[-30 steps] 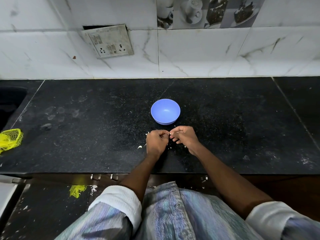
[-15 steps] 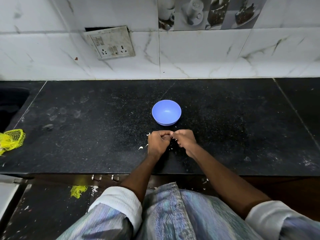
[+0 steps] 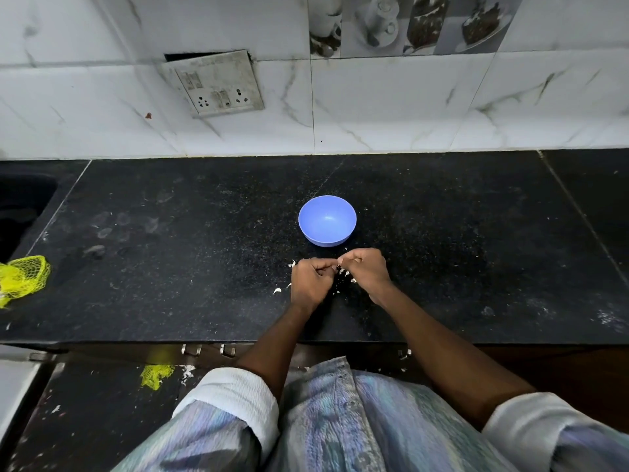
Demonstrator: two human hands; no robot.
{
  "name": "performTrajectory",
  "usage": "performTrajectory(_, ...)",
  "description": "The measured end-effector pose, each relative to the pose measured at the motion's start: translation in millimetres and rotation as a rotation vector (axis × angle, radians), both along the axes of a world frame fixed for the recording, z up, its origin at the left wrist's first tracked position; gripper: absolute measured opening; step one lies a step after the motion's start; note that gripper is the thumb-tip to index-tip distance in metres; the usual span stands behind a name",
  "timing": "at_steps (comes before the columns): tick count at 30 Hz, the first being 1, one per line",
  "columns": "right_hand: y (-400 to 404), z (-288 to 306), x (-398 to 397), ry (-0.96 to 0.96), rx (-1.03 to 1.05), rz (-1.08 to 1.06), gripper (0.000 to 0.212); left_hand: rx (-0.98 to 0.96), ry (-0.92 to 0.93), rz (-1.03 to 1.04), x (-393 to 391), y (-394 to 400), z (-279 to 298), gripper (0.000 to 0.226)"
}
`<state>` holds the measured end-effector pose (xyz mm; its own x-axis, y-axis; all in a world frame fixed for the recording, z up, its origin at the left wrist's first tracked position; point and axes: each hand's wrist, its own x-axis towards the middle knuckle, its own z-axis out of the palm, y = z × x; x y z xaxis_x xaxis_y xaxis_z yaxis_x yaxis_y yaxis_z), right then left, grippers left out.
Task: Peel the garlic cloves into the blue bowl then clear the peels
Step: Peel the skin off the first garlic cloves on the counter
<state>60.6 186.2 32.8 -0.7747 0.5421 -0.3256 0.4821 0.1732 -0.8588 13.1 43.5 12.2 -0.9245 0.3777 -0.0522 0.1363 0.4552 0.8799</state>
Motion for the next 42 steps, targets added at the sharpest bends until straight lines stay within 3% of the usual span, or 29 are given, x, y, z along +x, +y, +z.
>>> performTrajectory(6, -6, 4, -6, -0.107, -0.034, -0.06, 0.003, 0.001, 0.009, 0.013, -3, -2, -1, 0.023)
performTrajectory(10, -7, 5, -6, -0.102, -0.016, -0.037, 0.013, -0.005, -0.019, 0.083, -4, -3, 1, 0.017)
performTrajectory(12, -6, 5, -7, -0.093, -0.096, -0.056, 0.007, -0.009, -0.027, 0.12, -4, -3, 2, 0.012)
performTrajectory(14, -5, 4, -7, -0.109, -0.178, -0.034, 0.021, -0.013, -0.016, 0.12, -4, -3, 2, 0.01)
performTrajectory(16, -5, 1, -6, -0.117, -0.214, -0.026, 0.022, 0.002, -0.009, 0.081, -4, -3, 1, 0.01)
performTrajectory(19, -3, -1, -4, -0.121, -0.047, -0.074, 0.021, 0.023, -0.024, 0.019, -2, -4, -1, 0.016)
performTrajectory(23, 2, 5, -5, -0.193, 0.167, -0.116, 0.032, -0.032, -0.021, 0.088, -4, -2, 1, 0.035)
performTrajectory(25, 5, 5, -6, -0.209, 0.202, -0.077, 0.018, -0.098, -0.014, 0.101, -3, -1, 5, 0.037)
performTrajectory(26, 4, 5, -6, -0.216, 0.219, -0.045, 0.013, -0.133, -0.001, 0.1, -2, -2, 5, 0.036)
performTrajectory(30, 3, 5, -8, -0.229, 0.288, -0.006, 0.028, -0.22, 0.032, 0.108, -2, -3, 3, 0.014)
performTrajectory(32, 4, 4, -10, -0.211, 0.293, -0.013, 0.029, -0.231, 0.021, 0.117, -4, -3, 3, 0.016)
performTrajectory(35, 5, 4, -10, -0.186, 0.186, -0.008, 0.024, -0.214, 0.028, 0.066, -5, -2, 5, 0.011)
performTrajectory(39, 6, 0, -9, -0.129, -0.139, -0.128, 0.003, -0.163, -0.012, 0.004, -7, -1, 3, 0.041)
performTrajectory(42, 10, 3, -10, -0.069, -0.39, -0.159, 0.028, -0.073, -0.026, 0.026, -9, 2, 6, 0.044)
